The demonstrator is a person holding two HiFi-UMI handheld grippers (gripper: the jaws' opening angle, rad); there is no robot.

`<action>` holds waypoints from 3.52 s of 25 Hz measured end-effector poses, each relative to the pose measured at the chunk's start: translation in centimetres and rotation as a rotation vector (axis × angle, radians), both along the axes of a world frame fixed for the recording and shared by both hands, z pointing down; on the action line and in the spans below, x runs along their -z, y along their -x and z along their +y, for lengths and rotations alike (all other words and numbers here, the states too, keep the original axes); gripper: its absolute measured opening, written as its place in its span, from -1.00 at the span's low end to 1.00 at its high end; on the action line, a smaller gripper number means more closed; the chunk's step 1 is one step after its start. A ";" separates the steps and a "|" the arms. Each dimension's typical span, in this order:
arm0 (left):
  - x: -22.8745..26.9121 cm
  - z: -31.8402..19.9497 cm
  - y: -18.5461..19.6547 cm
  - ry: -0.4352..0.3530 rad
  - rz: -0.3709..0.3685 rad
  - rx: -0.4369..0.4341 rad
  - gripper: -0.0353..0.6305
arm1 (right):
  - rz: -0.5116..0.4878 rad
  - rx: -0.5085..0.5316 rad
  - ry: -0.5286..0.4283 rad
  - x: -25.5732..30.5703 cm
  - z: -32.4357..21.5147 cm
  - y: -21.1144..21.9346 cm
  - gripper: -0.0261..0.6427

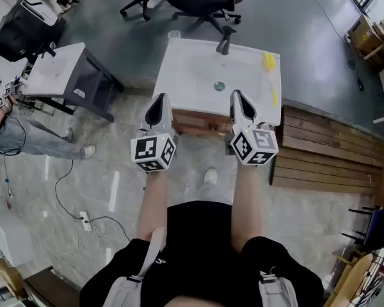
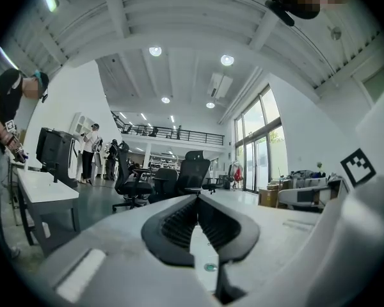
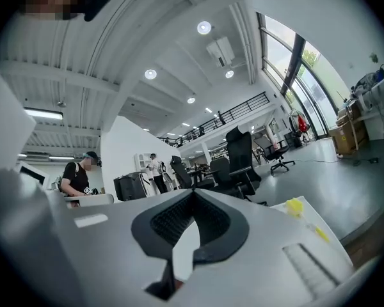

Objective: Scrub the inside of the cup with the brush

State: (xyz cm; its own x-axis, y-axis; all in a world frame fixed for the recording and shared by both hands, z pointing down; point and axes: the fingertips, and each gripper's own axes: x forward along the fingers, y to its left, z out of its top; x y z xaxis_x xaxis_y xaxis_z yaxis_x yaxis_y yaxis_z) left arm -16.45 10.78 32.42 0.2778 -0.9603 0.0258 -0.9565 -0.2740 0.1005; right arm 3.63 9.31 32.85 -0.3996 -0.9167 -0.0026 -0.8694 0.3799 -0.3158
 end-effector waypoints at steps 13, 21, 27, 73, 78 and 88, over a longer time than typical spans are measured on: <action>-1.7 -5.3 -1.7 0.030 -0.001 0.001 -0.89 | 0.016 0.044 0.029 -0.8 -5.9 -1.1 -0.93; -4.6 -7.6 -0.7 0.072 0.012 0.005 -0.89 | 0.058 0.054 0.071 -3.0 -7.5 -0.3 -0.93; -6.3 -11.1 -1.3 0.098 -0.007 -0.032 -0.89 | 0.068 -0.003 0.082 -3.5 -10.0 -2.6 -0.93; -18.0 -28.2 0.8 0.182 -0.003 -0.175 -0.04 | 0.159 0.070 0.191 -10.5 -22.2 1.7 -0.93; -18.7 -29.7 1.0 0.185 -0.009 -0.185 0.01 | 0.166 0.050 0.198 -10.6 -22.8 1.7 -0.93; -19.6 -33.5 1.4 0.188 -0.046 -0.195 0.06 | 0.177 0.019 0.211 -10.9 -24.6 1.7 -0.93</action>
